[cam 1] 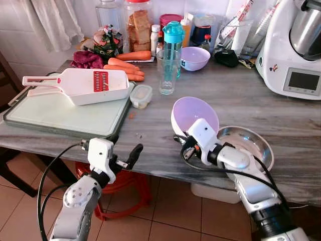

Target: Setting the table

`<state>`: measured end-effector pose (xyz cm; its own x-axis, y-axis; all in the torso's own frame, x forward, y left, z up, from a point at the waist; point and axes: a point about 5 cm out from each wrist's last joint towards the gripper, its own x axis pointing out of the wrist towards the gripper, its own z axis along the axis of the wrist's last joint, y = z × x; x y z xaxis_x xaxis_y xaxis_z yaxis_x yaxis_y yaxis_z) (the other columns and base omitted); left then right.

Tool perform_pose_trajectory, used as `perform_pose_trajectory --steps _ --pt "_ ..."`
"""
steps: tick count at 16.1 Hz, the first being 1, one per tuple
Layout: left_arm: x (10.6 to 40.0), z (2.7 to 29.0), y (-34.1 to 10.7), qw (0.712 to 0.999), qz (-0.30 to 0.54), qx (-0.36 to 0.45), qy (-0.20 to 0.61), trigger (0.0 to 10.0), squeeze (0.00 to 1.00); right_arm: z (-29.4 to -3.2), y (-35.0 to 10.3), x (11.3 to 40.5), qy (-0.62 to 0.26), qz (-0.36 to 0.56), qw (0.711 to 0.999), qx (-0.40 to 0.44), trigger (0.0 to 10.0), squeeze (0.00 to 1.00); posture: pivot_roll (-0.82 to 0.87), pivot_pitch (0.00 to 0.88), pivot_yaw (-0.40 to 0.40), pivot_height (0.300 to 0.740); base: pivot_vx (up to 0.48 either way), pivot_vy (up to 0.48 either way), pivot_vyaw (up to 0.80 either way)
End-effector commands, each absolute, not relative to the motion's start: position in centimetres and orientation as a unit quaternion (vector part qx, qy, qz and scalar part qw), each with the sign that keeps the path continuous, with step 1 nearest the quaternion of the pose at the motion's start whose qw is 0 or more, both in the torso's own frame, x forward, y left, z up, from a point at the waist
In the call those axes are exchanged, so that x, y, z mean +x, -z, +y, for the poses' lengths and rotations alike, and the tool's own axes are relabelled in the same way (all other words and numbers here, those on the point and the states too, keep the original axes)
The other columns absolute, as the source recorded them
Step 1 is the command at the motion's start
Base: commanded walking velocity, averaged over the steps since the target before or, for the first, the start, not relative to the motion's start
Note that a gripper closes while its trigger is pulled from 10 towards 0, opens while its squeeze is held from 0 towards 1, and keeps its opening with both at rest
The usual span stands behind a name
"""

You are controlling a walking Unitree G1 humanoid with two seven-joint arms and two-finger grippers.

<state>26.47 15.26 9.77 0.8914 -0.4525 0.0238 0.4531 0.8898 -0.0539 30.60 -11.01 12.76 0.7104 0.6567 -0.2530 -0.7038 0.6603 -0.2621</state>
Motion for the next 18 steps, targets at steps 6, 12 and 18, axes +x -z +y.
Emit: perform_pose_trajectory --steps 6,12,18 --pt "26.6 14.9 -11.0 0.969 -0.048 -0.039 0.239 0.0 0.0 -10.8 -12.3 29.5 -0.361 0.054 0.916 -0.164 10.0 0.0 0.06 0.044 0.012 0.74 0.0 0.0 0.0" --pt "26.6 14.9 -10.9 0.97 -0.045 -0.043 0.237 0.0 0.0 -10.6 -12.1 29.3 -0.358 0.052 0.919 -0.157 10.0 0.0 0.06 0.044 0.008 0.74 0.0 0.0 0.0" --pt "26.3 14.4 -10.5 0.965 -0.027 -0.061 0.255 10.0 1.0 -11.0 -13.7 30.3 -0.369 0.049 0.919 -0.13 10.0 0.07 0.06 0.046 0.01 0.74 0.0 0.0 0.0"
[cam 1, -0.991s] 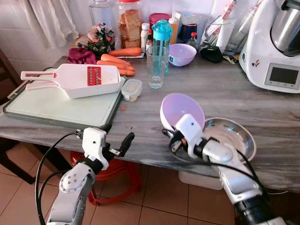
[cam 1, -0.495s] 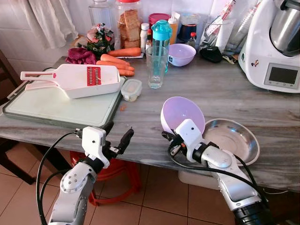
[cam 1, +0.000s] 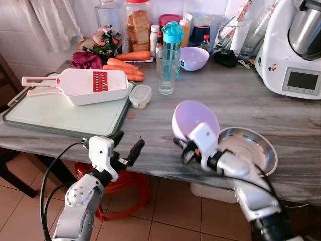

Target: Setting the table

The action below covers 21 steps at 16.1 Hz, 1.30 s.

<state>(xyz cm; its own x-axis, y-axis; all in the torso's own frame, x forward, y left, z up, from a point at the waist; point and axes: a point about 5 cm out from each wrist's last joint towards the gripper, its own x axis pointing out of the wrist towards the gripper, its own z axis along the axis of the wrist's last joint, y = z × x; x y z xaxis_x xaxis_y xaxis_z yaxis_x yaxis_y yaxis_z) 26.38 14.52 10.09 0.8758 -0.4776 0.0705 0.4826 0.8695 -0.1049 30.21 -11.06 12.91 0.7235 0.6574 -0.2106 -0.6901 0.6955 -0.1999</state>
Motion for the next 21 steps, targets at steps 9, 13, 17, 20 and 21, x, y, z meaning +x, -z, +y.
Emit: perform_pose_trajectory --steps 9,13,17,20,21 --pt "25.8 13.7 -10.1 0.957 -0.009 -0.075 0.28 10.0 1.0 -10.8 -13.2 29.7 -0.427 0.125 0.886 -0.128 10.0 1.0 0.06 0.05 0.011 0.74 0.0 0.0 0.0" --pt "26.1 13.9 -9.8 0.964 0.003 -0.038 0.264 10.0 0.43 -11.4 -13.8 30.0 -0.425 0.125 0.887 -0.129 10.0 1.0 0.05 0.052 0.012 0.74 0.0 0.0 0.0" --pt "26.2 14.1 -9.7 0.968 0.01 -0.026 0.251 10.0 0.0 -11.7 -13.5 29.9 -0.429 0.128 0.881 -0.153 10.0 0.02 0.05 0.052 0.01 0.74 0.0 0.0 0.0" --pt "26.5 14.7 -10.0 0.976 -0.006 -0.04 0.215 10.0 1.0 -12.2 -13.7 30.3 -0.369 0.082 0.909 -0.174 10.0 1.0 0.06 0.051 0.003 0.74 0.0 0.0 0.0" --pt "26.5 14.9 -10.3 0.977 -0.016 -0.047 0.208 10.0 1.0 -12.4 -13.8 30.2 -0.35 0.066 0.919 -0.17 10.0 1.0 0.06 0.051 0.003 0.74 0.0 0.0 0.0"
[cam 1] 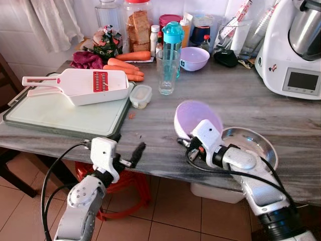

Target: Setting the table

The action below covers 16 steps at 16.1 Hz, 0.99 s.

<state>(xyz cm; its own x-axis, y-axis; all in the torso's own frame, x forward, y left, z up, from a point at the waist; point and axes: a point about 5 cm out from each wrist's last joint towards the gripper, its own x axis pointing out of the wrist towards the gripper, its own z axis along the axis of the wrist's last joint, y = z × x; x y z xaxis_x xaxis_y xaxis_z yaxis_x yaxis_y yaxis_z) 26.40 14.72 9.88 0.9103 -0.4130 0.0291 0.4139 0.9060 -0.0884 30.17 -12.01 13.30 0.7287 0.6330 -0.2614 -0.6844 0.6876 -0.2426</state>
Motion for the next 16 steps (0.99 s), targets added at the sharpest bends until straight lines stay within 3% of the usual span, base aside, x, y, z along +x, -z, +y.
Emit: perform_pose_trajectory --steps 1,4,5,8,16 --pt "26.6 15.0 -10.3 0.978 -0.016 -0.044 0.203 10.0 1.0 -12.5 -13.8 30.2 -0.343 0.062 0.922 -0.167 10.0 1.0 0.06 0.051 0.003 0.74 0.0 0.0 0.0" --pt "26.8 14.8 -9.8 0.982 -0.001 -0.022 0.187 10.0 1.0 -13.1 -13.3 29.6 -0.315 0.053 0.931 -0.177 10.0 1.0 0.05 0.047 0.01 0.74 0.0 0.0 0.0" --pt "27.0 14.7 -9.7 0.982 0.002 -0.016 0.187 10.0 0.0 -13.3 -13.2 29.6 -0.302 0.048 0.936 -0.174 10.0 0.0 0.04 0.046 0.011 0.74 0.0 0.0 0.0" --pt "27.3 15.1 -9.9 0.986 0.0 -0.012 0.164 10.0 0.0 -14.5 -13.7 30.2 -0.218 0.011 0.962 -0.162 10.0 0.0 0.04 0.046 0.011 0.74 0.0 0.0 0.0" --pt "27.7 15.7 -10.1 0.993 -0.001 -0.003 0.122 10.0 0.0 -17.0 -14.6 29.9 -0.097 -0.038 0.987 -0.119 10.0 0.0 0.04 0.055 0.015 0.74 0.0 0.0 0.0"
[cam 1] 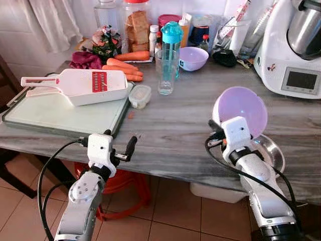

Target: Setting the table

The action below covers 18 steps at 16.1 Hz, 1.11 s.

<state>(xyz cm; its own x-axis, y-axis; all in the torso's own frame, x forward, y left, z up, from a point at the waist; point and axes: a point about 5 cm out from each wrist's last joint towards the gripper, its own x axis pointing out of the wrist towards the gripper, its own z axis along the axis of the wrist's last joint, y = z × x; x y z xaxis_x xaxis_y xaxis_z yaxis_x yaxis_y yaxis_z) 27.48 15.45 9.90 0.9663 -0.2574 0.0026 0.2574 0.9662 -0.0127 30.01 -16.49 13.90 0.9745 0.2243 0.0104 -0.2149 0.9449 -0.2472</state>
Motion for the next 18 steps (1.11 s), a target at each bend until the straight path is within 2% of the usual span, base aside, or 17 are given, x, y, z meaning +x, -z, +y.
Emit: perform_pose_trajectory --steps 1,5,8,14,18 --pt "27.7 15.9 -10.1 0.994 0.001 -0.004 0.112 10.0 0.0 -17.3 -14.8 29.8 -0.085 -0.044 0.989 -0.112 10.0 0.0 0.04 0.055 0.015 0.74 0.0 0.0 0.0" --pt "27.8 16.3 -10.1 0.996 0.009 -0.013 0.09 10.0 0.0 -18.2 -14.8 29.1 -0.051 -0.049 0.991 -0.111 10.0 0.0 0.03 0.071 0.02 0.74 0.0 0.0 0.0" --pt "27.9 16.0 -10.3 0.996 0.004 -0.001 0.092 10.0 0.0 -18.7 -15.2 29.2 -0.04 -0.055 0.991 -0.112 10.0 0.0 0.02 0.086 0.026 0.74 0.0 0.0 -0.53" --pt "28.6 16.5 -11.1 0.996 -0.01 0.004 0.083 10.0 0.0 -17.7 -16.1 30.0 -0.049 -0.069 0.99 -0.113 10.0 0.0 0.03 0.101 0.023 0.74 0.0 0.0 0.0" --pt "28.0 15.7 -10.5 0.995 -0.002 0.001 0.1 10.0 0.0 -17.2 -15.7 29.8 -0.052 -0.045 0.993 -0.094 10.0 0.0 0.03 0.095 0.019 0.74 0.0 0.0 0.0"
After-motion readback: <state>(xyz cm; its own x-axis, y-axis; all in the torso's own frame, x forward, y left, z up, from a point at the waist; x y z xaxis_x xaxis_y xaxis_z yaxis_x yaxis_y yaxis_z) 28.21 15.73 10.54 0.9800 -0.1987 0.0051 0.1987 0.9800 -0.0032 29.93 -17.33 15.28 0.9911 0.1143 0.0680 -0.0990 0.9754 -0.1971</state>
